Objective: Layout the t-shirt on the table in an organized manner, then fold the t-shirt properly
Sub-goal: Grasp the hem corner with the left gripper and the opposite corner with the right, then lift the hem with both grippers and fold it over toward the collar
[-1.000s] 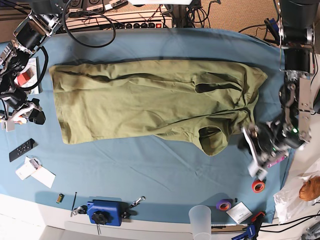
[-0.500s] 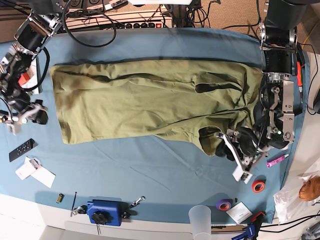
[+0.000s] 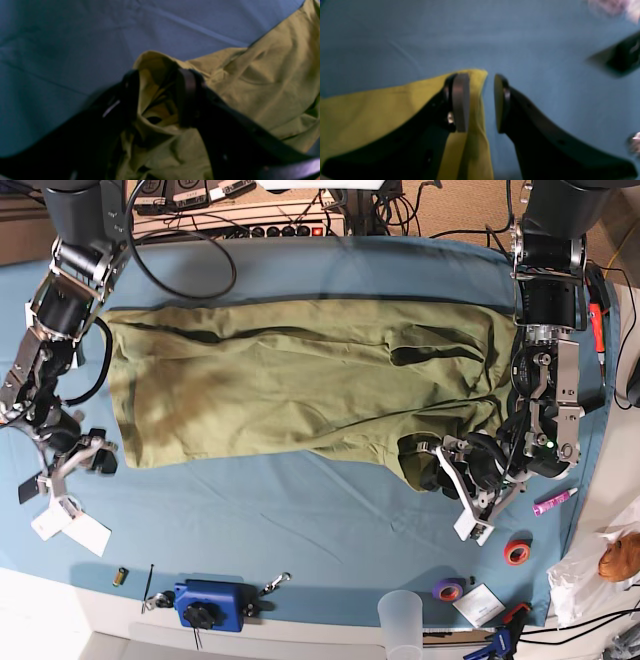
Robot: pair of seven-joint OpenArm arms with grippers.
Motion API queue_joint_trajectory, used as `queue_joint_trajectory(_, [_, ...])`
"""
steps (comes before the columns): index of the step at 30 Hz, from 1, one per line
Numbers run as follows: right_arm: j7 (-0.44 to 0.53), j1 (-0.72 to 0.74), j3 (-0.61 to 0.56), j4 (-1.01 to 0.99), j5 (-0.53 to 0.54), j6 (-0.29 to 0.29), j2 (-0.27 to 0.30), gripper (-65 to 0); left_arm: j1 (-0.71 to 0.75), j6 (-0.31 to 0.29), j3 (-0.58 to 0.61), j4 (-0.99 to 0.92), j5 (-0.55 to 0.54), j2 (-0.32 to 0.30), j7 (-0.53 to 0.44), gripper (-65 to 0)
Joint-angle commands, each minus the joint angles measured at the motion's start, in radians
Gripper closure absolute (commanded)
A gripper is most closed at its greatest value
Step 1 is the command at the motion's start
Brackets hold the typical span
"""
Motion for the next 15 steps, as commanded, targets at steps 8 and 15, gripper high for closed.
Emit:
queue_joint_trajectory(8, [0.044,0.113,0.001,-0.156,-0.026,0.008,0.016,-17.9,-0.025,-0.003,-0.006,0.015,-0.010,-0.006,-0.018,-25.4])
queue_joint_trajectory(15, [0.072,0.067,0.001,-0.224,-0.034,0.008,0.016,-17.9,-0.024,-0.003,-0.005,0.015,0.003,-0.006,-0.019,-25.4])
